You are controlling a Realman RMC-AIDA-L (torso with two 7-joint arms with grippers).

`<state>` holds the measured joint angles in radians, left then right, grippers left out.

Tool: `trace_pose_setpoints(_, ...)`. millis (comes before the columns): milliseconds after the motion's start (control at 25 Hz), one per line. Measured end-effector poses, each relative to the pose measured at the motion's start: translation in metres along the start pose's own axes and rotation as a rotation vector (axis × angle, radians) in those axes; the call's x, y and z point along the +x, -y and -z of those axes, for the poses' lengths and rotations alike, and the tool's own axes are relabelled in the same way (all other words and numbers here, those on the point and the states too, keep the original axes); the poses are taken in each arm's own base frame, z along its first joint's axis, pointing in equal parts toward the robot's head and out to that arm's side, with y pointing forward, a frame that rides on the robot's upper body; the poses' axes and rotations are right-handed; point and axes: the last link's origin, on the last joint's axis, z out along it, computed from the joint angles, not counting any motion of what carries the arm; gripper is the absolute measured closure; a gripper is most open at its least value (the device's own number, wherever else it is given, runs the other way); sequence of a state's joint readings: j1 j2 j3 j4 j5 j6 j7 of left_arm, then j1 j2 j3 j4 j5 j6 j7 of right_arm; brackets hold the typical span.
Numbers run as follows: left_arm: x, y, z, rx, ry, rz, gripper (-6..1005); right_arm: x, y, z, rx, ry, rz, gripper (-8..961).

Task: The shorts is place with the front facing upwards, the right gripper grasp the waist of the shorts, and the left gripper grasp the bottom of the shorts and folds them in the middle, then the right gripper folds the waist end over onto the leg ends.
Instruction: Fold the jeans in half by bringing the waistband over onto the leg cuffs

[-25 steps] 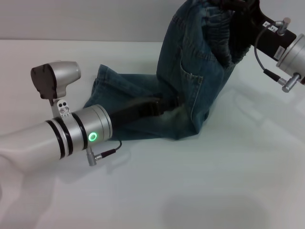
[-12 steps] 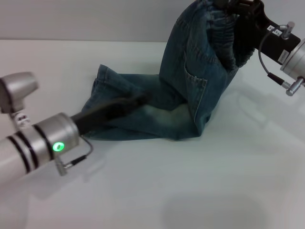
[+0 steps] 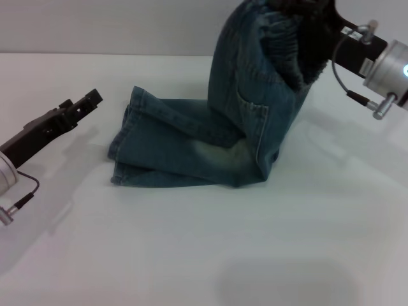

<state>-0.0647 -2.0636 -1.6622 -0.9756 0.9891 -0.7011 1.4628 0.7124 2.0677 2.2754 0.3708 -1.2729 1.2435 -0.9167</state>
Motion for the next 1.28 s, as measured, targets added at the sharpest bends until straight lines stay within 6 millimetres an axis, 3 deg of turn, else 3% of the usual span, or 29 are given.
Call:
trace_pose_setpoints(520,0.007,0.004,0.003,0.008,-0.025,-0.026,224,0.019,-0.007,-0.047,0.086,-0.149,0.062,849)
trace_pose_setpoints(1280,0.017,-0.001,-0.001,-0.026,-0.051,-0.039,225,0.039,-0.004,-0.071,0.168,-0.257,0.131,803)
